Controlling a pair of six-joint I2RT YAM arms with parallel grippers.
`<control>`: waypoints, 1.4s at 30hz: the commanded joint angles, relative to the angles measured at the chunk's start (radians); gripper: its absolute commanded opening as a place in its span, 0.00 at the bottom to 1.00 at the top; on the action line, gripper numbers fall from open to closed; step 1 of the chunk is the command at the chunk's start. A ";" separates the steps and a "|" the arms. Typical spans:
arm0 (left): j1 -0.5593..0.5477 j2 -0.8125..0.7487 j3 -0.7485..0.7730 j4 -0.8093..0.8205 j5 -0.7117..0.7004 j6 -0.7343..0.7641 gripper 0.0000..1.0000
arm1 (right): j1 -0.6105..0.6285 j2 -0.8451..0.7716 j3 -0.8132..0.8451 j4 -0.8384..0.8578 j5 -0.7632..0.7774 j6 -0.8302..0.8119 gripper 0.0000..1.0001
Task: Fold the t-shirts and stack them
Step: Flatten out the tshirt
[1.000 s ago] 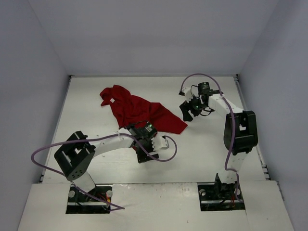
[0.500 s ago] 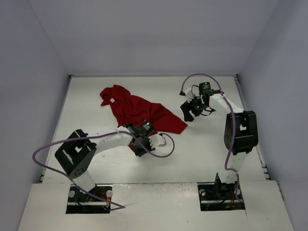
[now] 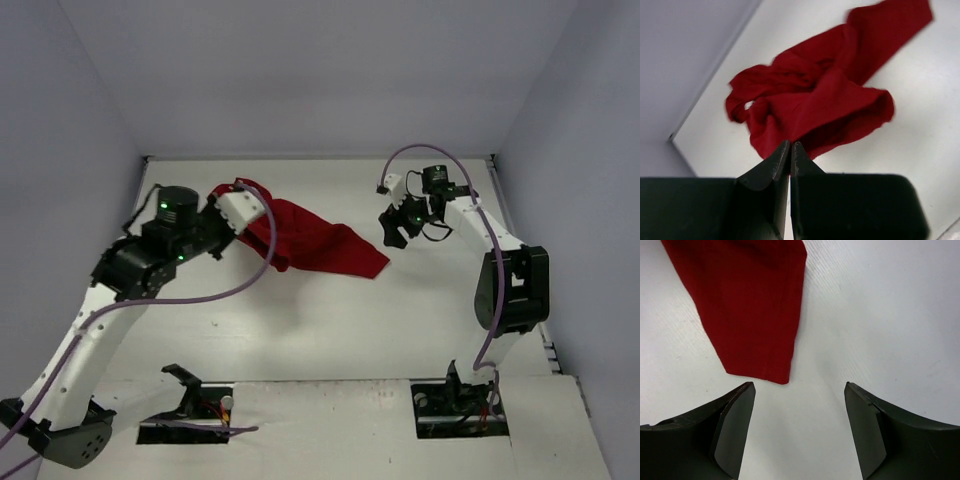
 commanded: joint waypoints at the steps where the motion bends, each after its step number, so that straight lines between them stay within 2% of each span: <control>1: 0.113 -0.042 0.042 -0.077 0.030 -0.020 0.00 | 0.029 -0.104 -0.026 -0.010 -0.089 -0.067 0.70; 7: 0.305 -0.096 0.055 -0.066 0.019 -0.069 0.00 | 0.179 -0.206 -0.163 -0.008 -0.080 -0.239 0.69; 10: 0.375 -0.088 0.060 -0.060 0.026 -0.086 0.00 | 0.204 -0.176 -0.186 -0.007 -0.087 -0.279 0.60; 15: 0.426 -0.084 0.067 -0.056 0.046 -0.081 0.00 | 0.209 -0.098 -0.161 -0.005 -0.083 -0.280 0.56; 23: 0.463 -0.122 0.083 -0.011 0.029 -0.057 0.00 | 0.176 0.003 -0.127 -0.005 -0.068 -0.306 0.57; 34: 0.461 -0.101 0.066 -0.011 0.043 -0.071 0.00 | 0.075 0.096 -0.033 -0.014 -0.111 -0.278 0.48; 42: 0.462 -0.078 0.072 -0.010 0.051 -0.072 0.00 | 0.095 0.130 -0.050 -0.048 -0.166 -0.271 0.43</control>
